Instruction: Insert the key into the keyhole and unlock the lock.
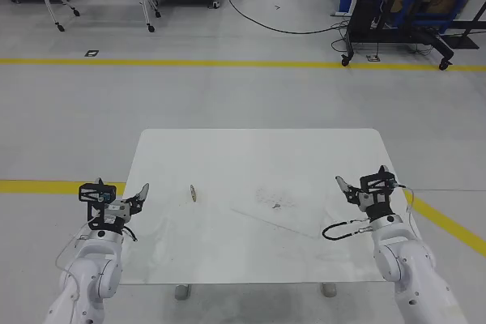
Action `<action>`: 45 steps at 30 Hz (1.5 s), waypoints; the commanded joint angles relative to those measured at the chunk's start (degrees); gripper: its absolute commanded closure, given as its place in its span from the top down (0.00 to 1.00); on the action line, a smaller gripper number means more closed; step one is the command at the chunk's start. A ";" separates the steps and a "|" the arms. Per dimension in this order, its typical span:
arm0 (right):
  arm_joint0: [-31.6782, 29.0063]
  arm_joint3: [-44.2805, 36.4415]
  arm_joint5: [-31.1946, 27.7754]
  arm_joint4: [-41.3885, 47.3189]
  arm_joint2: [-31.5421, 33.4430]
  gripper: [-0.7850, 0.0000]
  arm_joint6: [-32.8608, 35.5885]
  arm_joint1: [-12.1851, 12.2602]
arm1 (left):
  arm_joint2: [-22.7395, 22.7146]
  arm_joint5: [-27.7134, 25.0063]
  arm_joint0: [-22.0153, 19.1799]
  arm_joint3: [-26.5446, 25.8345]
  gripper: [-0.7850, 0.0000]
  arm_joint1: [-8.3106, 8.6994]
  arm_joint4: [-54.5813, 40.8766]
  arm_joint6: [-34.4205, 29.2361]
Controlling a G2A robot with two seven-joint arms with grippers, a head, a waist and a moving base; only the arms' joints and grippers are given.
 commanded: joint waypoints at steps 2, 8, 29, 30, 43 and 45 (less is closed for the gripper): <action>3.23 1.19 -4.98 -2.53 -5.07 1.00 2.05 -0.24 | 0.00 0.00 0.00 0.00 1.00 0.00 0.00 0.00; 7.56 3.52 -9.54 -1.76 -10.51 1.00 5.89 -0.79 | 0.00 0.00 0.00 0.00 1.00 0.00 0.00 0.00; 12.48 7.25 -24.30 2.47 -16.37 1.00 23.54 -0.64 | 0.00 0.00 0.00 0.00 1.00 0.00 0.00 0.00; 12.65 7.25 -23.44 1.61 -16.73 0.99 24.50 -0.66 | 0.00 0.00 0.00 0.00 1.00 0.00 0.00 0.00; 19.49 14.67 -27.23 1.74 -20.16 0.44 26.08 -1.00 | 0.00 0.00 0.00 0.00 1.00 0.00 0.00 0.00; 20.80 16.09 -27.28 1.81 -20.89 0.42 26.41 -1.15 | 0.00 0.00 0.00 0.00 1.00 0.00 0.00 0.00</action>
